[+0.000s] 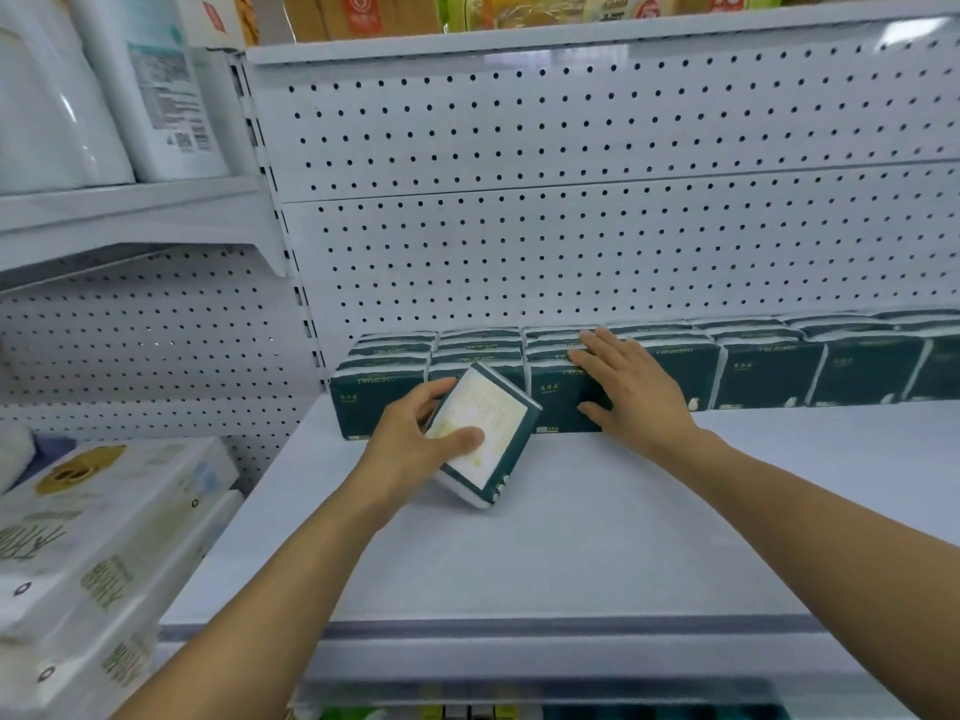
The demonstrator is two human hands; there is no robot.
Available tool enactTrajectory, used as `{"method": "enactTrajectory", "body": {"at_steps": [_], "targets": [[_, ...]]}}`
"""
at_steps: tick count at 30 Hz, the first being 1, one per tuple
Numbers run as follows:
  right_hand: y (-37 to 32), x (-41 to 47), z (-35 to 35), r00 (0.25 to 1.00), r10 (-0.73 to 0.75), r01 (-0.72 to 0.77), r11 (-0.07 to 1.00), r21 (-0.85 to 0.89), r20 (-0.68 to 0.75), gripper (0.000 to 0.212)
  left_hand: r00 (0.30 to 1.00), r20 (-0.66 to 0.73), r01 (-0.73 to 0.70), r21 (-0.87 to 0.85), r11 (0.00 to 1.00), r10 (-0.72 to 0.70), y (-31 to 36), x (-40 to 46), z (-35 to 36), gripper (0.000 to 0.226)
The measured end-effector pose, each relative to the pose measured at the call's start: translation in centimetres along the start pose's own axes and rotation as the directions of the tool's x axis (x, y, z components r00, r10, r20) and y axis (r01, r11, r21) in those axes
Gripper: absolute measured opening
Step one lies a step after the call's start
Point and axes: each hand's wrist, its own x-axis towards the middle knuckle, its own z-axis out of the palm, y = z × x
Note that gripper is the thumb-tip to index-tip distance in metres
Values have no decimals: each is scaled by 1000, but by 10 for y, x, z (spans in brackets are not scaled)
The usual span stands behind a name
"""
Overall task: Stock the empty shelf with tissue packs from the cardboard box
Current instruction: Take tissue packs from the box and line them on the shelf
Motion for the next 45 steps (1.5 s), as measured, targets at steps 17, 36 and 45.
{"method": "enactTrajectory", "body": {"at_steps": [17,36,45], "targets": [[-29,-33,-89,814,208,-543,-57,838,542,27,411,328,-776,616,137,850,8,5,49,37],[7,-67,-96,968,-156,190,967,167,-197,74,928,140,-364,155,918,345,71,-4,109,54],[78,-99,-58,911,408,-372,748,549,60,71,900,114,-405,577,709,421,42,55,80,59]]}}
